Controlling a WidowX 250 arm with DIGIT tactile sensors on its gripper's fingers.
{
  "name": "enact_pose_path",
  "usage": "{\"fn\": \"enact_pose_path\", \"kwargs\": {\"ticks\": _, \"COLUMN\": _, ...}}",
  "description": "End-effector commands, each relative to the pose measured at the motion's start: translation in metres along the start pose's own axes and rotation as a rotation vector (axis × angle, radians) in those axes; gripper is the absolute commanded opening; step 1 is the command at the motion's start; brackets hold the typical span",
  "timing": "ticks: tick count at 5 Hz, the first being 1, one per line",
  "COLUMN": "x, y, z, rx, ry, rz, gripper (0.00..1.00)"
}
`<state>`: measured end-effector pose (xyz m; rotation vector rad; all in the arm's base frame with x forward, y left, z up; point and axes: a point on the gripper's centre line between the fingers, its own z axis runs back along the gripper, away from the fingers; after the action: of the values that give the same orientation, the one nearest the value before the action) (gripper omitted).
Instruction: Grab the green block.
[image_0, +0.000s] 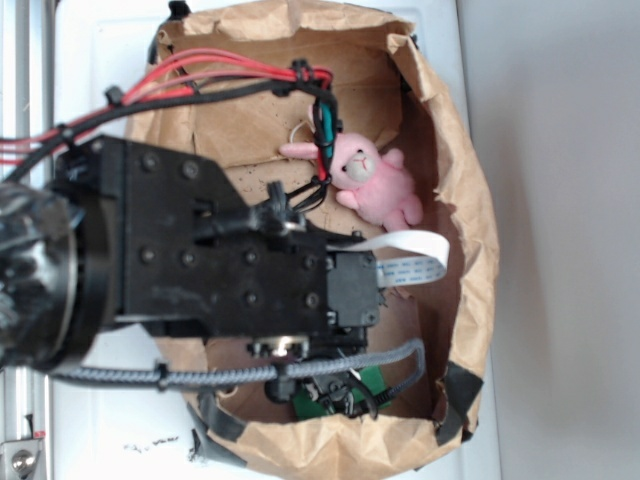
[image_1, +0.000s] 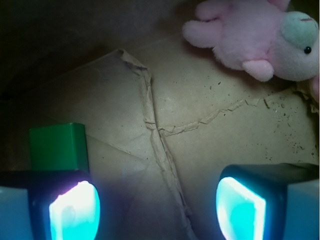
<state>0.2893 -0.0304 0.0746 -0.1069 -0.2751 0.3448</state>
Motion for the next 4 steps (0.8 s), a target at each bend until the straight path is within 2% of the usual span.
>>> {"fn": "enact_pose_path", "kwargs": {"ticks": 1, "x": 0.002, "y": -0.023, "z": -0.020, "rx": -0.051, "ry": -0.060, "rz": -0.085, "gripper": 1.00}}
{"fn": "enact_pose_path", "kwargs": {"ticks": 2, "x": 0.004, "y": -0.033, "z": -0.027, "rx": -0.091, "ry": -0.050, "rz": -0.107, "gripper": 1.00}}
{"fn": "enact_pose_path", "kwargs": {"ticks": 3, "x": 0.010, "y": -0.036, "z": -0.018, "rx": -0.176, "ry": -0.024, "rz": -0.089, "gripper": 1.00}}
{"fn": "enact_pose_path", "kwargs": {"ticks": 4, "x": 0.010, "y": -0.043, "z": -0.012, "rx": -0.222, "ry": 0.015, "rz": -0.100, "gripper": 1.00}}
